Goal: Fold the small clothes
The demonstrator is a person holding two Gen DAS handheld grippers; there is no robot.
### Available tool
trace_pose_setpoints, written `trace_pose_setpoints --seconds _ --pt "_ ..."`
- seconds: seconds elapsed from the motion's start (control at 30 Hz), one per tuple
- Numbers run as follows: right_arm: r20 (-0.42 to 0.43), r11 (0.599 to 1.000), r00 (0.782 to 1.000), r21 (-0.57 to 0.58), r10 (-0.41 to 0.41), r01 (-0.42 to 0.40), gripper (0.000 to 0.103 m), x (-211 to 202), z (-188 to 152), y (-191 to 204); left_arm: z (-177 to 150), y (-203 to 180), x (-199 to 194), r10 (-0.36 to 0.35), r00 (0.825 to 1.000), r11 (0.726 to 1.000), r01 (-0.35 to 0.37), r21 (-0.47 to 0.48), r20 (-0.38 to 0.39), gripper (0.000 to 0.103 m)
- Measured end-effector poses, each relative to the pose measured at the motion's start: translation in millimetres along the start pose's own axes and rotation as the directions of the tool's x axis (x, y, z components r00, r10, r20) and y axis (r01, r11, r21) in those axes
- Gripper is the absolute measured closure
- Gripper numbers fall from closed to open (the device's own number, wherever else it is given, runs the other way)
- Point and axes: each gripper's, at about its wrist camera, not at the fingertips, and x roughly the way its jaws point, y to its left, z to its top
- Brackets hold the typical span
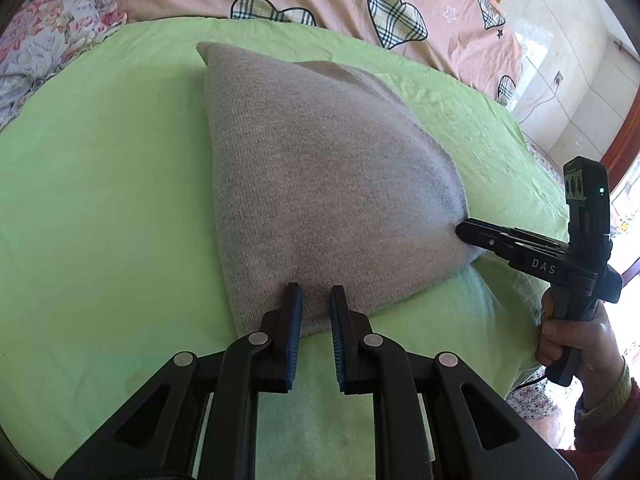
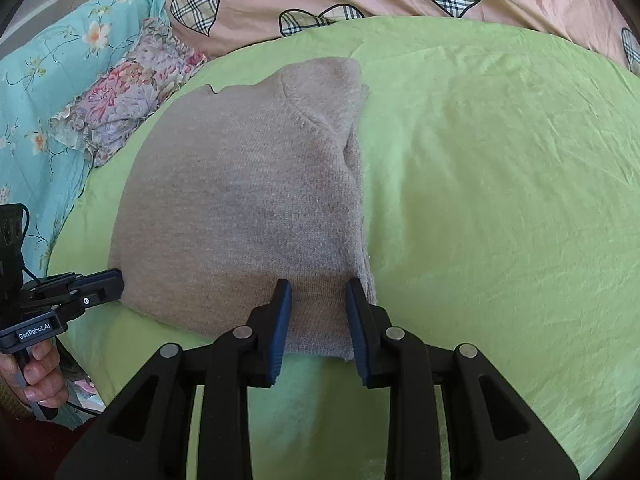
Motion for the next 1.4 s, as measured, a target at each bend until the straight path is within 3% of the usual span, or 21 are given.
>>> trace_pose_setpoints --seconds 0.23,0.37,0.43,0.57,0.67,0.8,0.93,1.0,1.17,1.4 --pt "-0.008 1.0 1.0 0.001 -0.031 0.031 0.073 -5 -3 6 -6 -7 -8 0.055 0.998 0.998 -0.055 0.003 -0.002 0.088" --pt "-0.034 0.998 0.998 0.002 -0.06 0.06 0.073 -16 -10 12 -15 -6 -17 0.047 0.998 0.998 -0.049 -0.032 -0.033 0.081" --pt "-0.032 0.997 0.997 0.013 -0.074 0.074 0.066 -26 -15 15 -22 -7 -28 0.066 0.998 0.997 -0.066 -0.032 -0.021 0.077" --pt "-0.005 0.997 0.999 0.058 -0.046 0.046 0.063 -47 -27 19 -30 -9 -48 0.126 0.991 0.992 -0.125 -0.014 0.034 0.059" --pt "0.005 0.997 0.999 0.067 -0.042 0.042 0.059 -54 -35 26 -32 -6 -58 0.135 0.989 0.99 -0.134 -0.035 0.052 0.054" --pt "0.015 0.997 0.999 0.069 -0.043 0.042 0.048 -59 -41 36 -34 -7 -64 0.164 0.985 0.986 -0.162 -0.033 0.06 0.04" --pt "0.021 0.997 0.999 0.06 -0.046 0.045 0.036 -68 -45 47 -34 -8 -73 0.184 0.98 0.983 -0.182 -0.026 0.07 0.034" --pt "0.024 0.997 0.998 0.058 -0.049 0.048 0.029 -75 -50 50 -37 -9 -79 0.2 0.977 0.98 -0.198 -0.026 0.075 0.023" --pt "-0.007 0.996 0.999 0.077 -0.048 0.049 0.018 -81 -64 50 -41 -11 -83 0.253 0.966 0.967 -0.253 -0.017 0.057 0.021" --pt "-0.036 0.995 0.999 0.096 -0.032 0.036 0.016 -71 -61 47 -37 -15 -75 0.324 0.946 0.946 -0.325 0.024 0.031 0.02"
